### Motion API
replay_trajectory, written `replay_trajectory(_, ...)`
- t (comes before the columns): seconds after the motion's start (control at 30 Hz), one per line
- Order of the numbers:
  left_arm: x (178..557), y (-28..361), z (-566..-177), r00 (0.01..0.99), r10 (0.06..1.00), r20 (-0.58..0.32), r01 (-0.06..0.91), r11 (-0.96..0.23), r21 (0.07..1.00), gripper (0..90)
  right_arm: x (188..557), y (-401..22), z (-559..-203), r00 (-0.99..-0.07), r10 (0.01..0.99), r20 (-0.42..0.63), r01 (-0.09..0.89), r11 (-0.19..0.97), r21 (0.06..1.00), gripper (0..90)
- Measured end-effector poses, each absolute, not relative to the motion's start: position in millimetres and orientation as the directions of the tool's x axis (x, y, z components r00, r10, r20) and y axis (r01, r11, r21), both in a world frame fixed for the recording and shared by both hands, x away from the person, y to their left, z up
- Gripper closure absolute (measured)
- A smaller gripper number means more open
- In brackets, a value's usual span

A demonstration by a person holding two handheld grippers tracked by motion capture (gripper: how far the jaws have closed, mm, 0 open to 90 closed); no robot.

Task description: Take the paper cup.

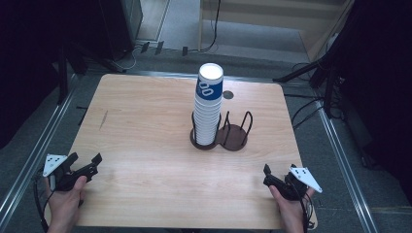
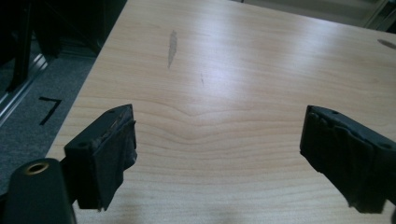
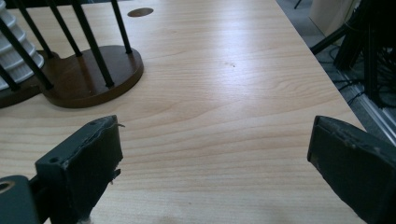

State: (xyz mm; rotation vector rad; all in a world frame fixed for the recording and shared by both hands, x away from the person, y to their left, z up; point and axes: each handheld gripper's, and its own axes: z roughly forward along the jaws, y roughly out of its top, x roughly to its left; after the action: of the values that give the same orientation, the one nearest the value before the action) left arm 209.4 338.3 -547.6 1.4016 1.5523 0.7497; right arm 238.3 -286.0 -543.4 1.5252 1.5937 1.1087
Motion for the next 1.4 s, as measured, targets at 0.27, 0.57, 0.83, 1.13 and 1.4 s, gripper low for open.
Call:
replay_trajectory(0.27,208.9,333.9,-547.9,0.069,0.980,-0.187,0.453,0.136,0.881,8.8,234.6,-278.2,-534.8,-0.150,0.983,0.107,0.417,-0.035,0.908,4.2)
replay_trajectory(0.57,204.9,335.3,-549.1,0.064,0.977,-0.203,0.437,0.155,0.886,9.3,224.7,-256.6,-511.4,-0.210,0.971,0.110,0.379,-0.023,0.925,5.8)
replay_trajectory(0.83,204.6,331.8,-550.3,0.063,0.982,-0.178,0.440,0.132,0.888,9.4,235.4,-243.2,-490.3,-0.230,0.971,0.060,0.353,0.026,0.935,5.9)
replay_trajectory(1.13,205.3,328.2,-551.3,0.063,0.987,-0.149,0.447,0.105,0.888,9.4,242.5,-223.7,-462.8,-0.280,0.960,0.025,0.311,0.066,0.948,5.9)
replay_trajectory(1.4,205.4,325.4,-551.1,0.062,0.990,-0.125,0.457,0.083,0.885,9.4,250.3,-211.1,-443.6,-0.307,0.951,0.021,0.285,0.070,0.956,5.9)
